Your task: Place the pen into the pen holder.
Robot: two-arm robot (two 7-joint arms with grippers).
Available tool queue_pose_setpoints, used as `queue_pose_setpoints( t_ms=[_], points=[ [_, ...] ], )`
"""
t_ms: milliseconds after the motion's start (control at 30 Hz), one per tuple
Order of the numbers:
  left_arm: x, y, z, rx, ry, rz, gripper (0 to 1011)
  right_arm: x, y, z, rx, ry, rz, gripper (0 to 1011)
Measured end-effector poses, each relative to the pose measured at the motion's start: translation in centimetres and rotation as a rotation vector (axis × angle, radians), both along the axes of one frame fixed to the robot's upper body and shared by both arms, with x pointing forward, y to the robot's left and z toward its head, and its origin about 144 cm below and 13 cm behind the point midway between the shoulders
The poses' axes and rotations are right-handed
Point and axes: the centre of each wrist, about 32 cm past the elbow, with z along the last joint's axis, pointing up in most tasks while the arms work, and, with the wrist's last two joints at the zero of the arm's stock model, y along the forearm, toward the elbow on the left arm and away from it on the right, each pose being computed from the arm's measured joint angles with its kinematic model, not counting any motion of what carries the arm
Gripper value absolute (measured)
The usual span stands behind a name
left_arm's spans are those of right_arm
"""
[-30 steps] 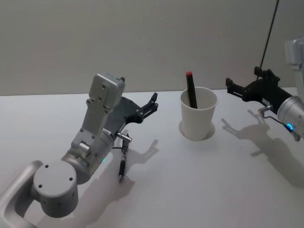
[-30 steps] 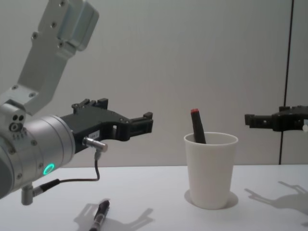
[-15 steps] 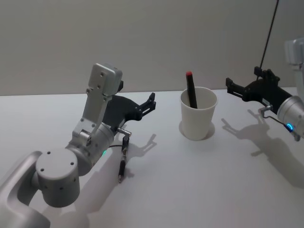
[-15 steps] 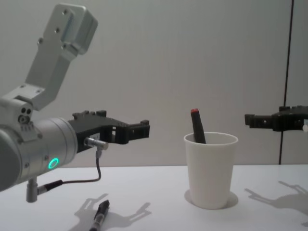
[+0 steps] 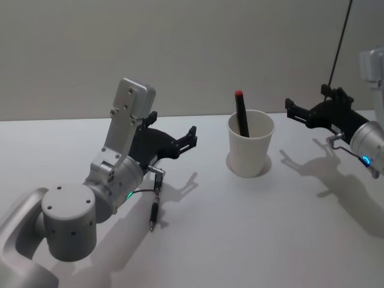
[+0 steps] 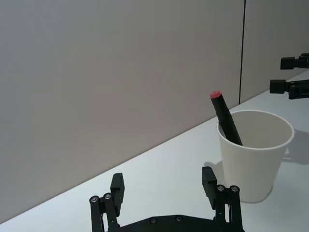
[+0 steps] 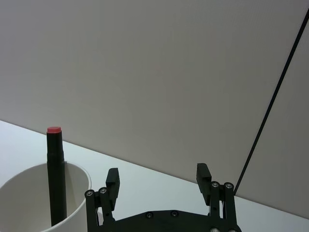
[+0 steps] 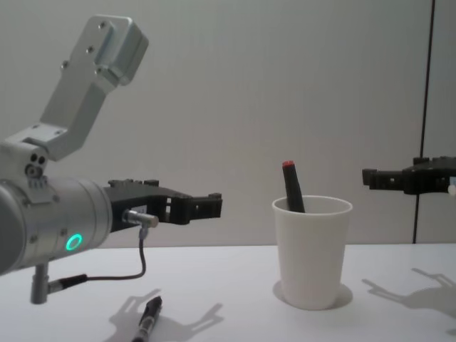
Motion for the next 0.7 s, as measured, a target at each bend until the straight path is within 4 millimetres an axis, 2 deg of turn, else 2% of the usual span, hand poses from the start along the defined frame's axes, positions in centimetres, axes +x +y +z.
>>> queue_pose_setpoints(
  t_ms=[400,700],
  points=[
    [-2.1,0.4,0.9,0.018,0.093,0.017,1001,0.0,0.0,0.0,0.0,0.0,0.0,1002],
    [-3.7,0.5,0.4,0.013,0.174,0.031,1001,0.0,0.0,0.0,0.0,0.0,0.0,1002]
  ],
)
